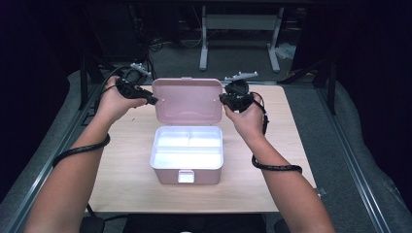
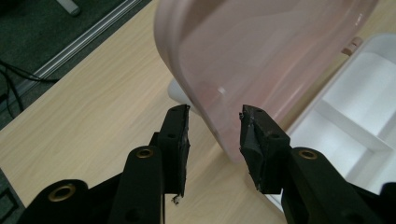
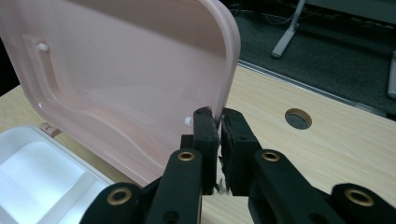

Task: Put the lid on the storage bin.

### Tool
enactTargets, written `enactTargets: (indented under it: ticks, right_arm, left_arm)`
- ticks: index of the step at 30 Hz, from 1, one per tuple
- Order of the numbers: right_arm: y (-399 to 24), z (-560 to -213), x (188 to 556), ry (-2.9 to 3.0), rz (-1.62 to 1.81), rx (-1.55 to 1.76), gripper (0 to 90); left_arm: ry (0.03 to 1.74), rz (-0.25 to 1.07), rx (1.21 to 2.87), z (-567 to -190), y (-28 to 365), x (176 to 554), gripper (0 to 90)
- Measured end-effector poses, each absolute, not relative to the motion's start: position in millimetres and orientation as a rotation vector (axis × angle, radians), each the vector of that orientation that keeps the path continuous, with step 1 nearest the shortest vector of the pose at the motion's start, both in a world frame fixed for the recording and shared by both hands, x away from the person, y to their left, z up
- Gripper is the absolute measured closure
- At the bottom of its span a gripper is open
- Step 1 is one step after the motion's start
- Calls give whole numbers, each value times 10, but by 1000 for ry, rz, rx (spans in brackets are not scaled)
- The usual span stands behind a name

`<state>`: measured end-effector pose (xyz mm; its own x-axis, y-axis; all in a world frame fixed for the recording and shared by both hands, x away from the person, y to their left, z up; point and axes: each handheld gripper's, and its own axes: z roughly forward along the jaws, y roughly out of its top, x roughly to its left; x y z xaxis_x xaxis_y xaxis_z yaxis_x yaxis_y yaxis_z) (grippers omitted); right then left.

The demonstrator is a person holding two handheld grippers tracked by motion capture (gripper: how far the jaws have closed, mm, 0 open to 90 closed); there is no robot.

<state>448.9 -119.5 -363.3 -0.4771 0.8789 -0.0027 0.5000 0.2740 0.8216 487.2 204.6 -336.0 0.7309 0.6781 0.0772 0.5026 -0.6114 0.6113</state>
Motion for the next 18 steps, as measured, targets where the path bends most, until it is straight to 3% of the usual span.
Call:
enactTargets:
  ticks: [6,12,13,15,18]
  right_arm:
    - [-1175,-3635,4481,2090,1093,1222,852]
    - [-1228,-3659,4441,2092,1137,1194,840]
    - [-1237,-3655,4453,2100,1126,1193,820]
    - [-1255,-3646,4520,2133,1154,1224,623]
    - [-1272,-3611,4578,2178,1245,1214,554]
  left_arm:
    - [949,388,2321,-3343,2036,4984,743]
    - [928,400,2333,-3312,2025,4923,753]
    - [926,397,2326,-3308,2025,4906,753]
    - [912,416,2328,-3302,2020,4867,752]
    - [892,431,2325,-3294,2028,4805,749]
